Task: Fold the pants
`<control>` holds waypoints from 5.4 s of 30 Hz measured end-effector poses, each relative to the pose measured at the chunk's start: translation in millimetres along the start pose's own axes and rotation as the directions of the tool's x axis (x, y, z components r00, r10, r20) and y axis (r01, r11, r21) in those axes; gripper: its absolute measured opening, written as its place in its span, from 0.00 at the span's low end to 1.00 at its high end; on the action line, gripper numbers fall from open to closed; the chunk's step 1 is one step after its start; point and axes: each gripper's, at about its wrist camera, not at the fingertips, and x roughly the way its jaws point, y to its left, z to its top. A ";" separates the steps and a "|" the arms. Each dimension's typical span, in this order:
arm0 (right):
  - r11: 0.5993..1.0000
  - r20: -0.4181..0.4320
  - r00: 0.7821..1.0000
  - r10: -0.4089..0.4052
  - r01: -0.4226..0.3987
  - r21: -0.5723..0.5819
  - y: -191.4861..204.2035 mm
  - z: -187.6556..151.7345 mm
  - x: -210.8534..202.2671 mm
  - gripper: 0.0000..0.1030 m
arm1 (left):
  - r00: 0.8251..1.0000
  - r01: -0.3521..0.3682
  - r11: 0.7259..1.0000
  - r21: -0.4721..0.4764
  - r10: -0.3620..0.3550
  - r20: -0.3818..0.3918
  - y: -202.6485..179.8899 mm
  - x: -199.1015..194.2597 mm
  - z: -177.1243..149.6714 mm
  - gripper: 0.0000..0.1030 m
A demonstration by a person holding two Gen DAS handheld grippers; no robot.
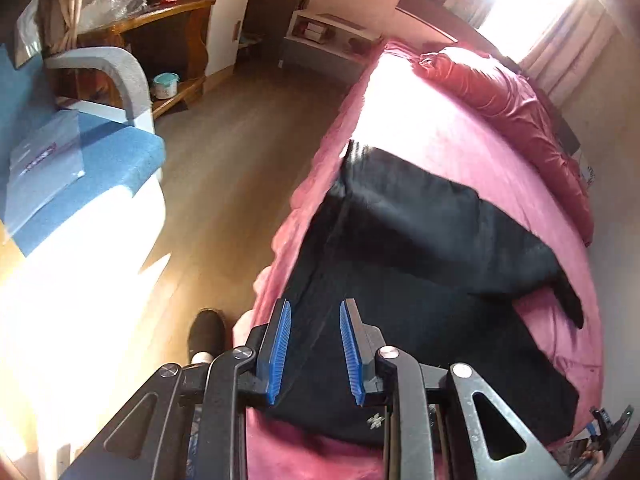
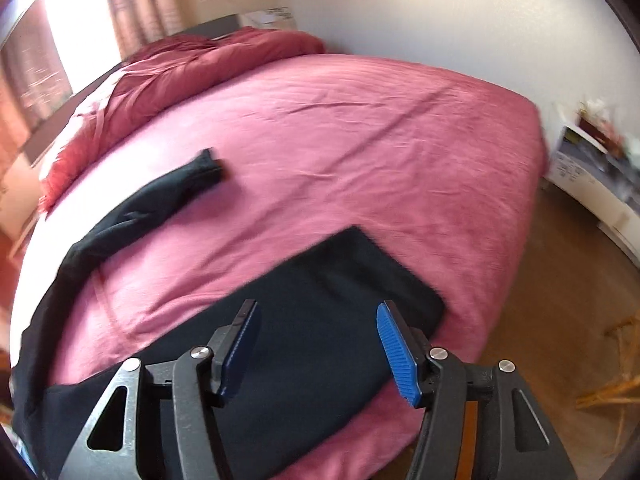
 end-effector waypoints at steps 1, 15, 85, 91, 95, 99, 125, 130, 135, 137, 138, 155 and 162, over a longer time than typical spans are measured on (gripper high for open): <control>0.999 -0.019 0.999 0.045 -0.045 -0.028 15.7 -1.7 1.8 0.63 | 1.000 0.019 1.000 -0.014 -0.019 0.002 -3.7 5.8 8.6 0.27; 0.915 -0.292 0.919 0.266 -0.336 -0.225 169.8 -52.0 44.7 0.64 | 0.986 0.105 0.974 -0.201 -0.128 -0.104 -37.6 133.6 128.4 0.45; 0.886 -0.444 0.816 0.370 -0.453 -0.096 436.8 68.0 186.3 0.10 | 0.885 0.438 0.817 0.375 -0.465 -0.020 -85.7 4.5 2.7 0.09; 0.839 -0.400 0.782 0.478 -0.541 -0.056 413.1 85.4 149.1 0.10 | 0.922 0.327 0.916 0.233 -0.363 0.133 -71.7 28.1 92.8 0.09; 0.785 -0.355 0.749 0.560 -0.617 -0.064 393.0 89.4 108.8 0.10 | 0.932 0.273 0.935 0.225 -0.315 0.177 -77.8 40.3 138.5 0.09; 0.733 -0.330 0.715 0.617 -0.674 -0.090 362.5 75.8 65.9 0.10 | 0.933 0.248 0.932 0.265 -0.303 0.194 -83.4 36.9 141.2 0.09; 0.775 -0.518 0.703 0.487 -0.621 -0.116 244.1 -132.6 73.2 0.07 | 0.934 0.340 0.911 -0.235 -0.357 -0.033 42.5 62.4 -41.6 0.33; 0.788 -0.526 0.697 0.488 -0.610 -0.077 242.9 -138.2 85.9 0.07 | 0.918 0.359 0.859 -0.364 -0.395 -0.025 59.2 64.0 -48.6 0.42; 0.787 -0.516 0.694 0.502 -0.614 -0.060 233.3 -137.2 87.1 0.07 | 0.942 0.274 0.891 -0.363 -0.325 -0.086 56.8 75.3 -51.9 0.40; 0.782 -0.502 0.698 0.510 -0.620 -0.068 231.6 -134.3 82.8 0.07 | 0.947 0.253 0.904 -0.344 -0.304 -0.103 54.3 76.5 -53.4 0.37; 0.778 -0.498 0.698 0.515 -0.624 -0.070 231.1 -132.9 80.4 0.07 | 0.951 0.242 0.913 -0.328 -0.290 -0.107 52.9 75.8 -53.8 0.31; 0.730 -0.439 0.706 0.556 -0.667 -0.147 198.7 -109.7 12.5 0.06 | 0.973 0.211 0.962 -0.175 -0.225 -0.060 53.9 40.1 -34.1 0.03; 0.766 -0.514 0.718 0.470 -0.621 -0.167 177.4 -144.0 20.4 0.06 | 0.974 0.163 0.976 -0.146 -0.183 -0.135 57.5 49.8 -51.6 0.03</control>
